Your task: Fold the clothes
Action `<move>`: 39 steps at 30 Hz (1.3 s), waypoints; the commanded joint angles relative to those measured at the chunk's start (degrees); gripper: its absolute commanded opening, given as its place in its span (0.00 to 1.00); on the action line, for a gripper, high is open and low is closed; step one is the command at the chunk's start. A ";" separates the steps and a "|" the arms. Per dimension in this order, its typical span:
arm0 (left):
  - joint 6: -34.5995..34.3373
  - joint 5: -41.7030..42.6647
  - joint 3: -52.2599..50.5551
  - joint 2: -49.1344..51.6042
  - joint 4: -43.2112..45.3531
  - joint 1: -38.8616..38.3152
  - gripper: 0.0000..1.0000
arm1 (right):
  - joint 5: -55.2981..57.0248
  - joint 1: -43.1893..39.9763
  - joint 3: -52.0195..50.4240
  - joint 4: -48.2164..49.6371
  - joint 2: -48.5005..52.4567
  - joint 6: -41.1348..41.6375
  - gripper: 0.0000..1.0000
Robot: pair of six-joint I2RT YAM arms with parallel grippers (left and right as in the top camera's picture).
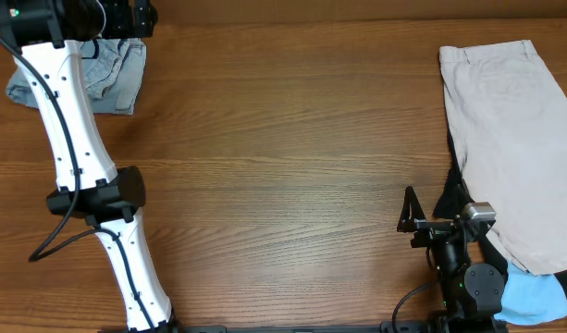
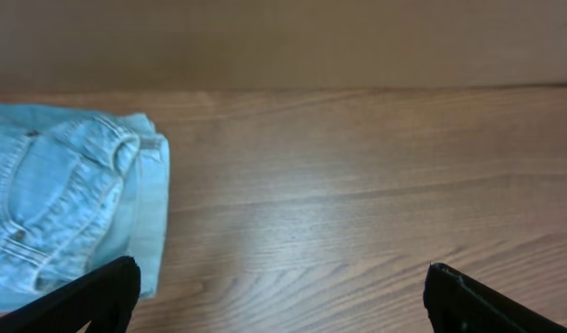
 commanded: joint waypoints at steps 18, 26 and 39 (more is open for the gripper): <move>-0.74 0.81 -54.55 -41.88 0.00 -6.88 1.00 | 0.57 -0.15 -0.59 0.33 -0.68 -0.42 1.00; -0.66 0.42 -75.82 -58.64 3.02 -5.33 1.00 | 0.55 -0.15 -0.59 0.33 -0.68 -0.42 1.00; -2.91 2.40 -123.58 -93.50 48.19 -0.70 1.00 | 0.57 -0.15 -0.59 0.33 -0.68 -0.42 1.00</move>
